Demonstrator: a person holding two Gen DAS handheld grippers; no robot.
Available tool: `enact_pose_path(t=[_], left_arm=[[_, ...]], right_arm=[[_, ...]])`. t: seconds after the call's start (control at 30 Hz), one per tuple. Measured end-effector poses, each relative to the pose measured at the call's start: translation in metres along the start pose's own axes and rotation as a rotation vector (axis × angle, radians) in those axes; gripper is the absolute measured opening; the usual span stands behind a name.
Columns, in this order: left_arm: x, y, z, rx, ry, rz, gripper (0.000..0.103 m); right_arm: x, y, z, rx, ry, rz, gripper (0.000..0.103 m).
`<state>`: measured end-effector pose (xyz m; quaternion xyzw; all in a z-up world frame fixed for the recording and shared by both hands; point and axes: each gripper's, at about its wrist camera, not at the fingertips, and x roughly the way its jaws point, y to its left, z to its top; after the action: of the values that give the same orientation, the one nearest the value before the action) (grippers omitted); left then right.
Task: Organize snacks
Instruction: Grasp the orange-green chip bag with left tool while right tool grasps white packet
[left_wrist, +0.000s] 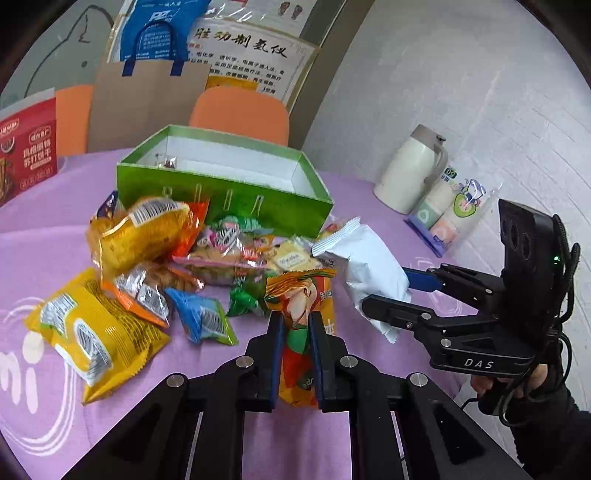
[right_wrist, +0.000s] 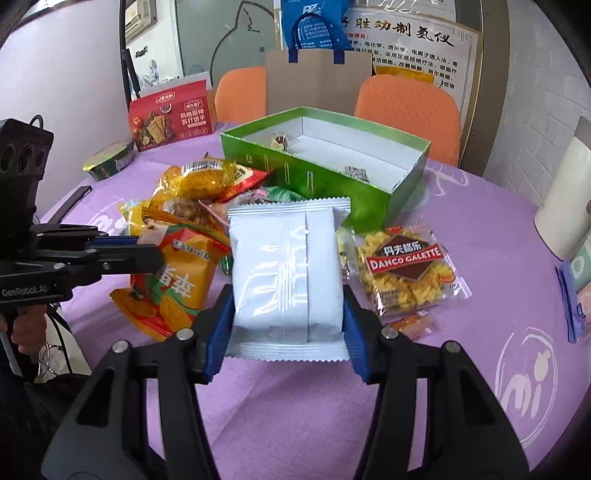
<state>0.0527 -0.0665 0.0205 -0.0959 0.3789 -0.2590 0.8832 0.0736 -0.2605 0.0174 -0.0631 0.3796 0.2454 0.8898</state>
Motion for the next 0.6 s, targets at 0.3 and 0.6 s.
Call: enact_pose_path(t=[0.3,0.6], left_arm=[[-0.021,0.021,0.086,-0.04,-0.145,0.048,0.013],[0.023,0.04,0.155,-0.083,-0.182,0.098,0.013]], right_arm=[[0.002,-0.023,0.052,0.104,-0.117,-0.011,0.056],[0.042,-0.055,0.102,0.186,-0.146,-0.053,0.056]])
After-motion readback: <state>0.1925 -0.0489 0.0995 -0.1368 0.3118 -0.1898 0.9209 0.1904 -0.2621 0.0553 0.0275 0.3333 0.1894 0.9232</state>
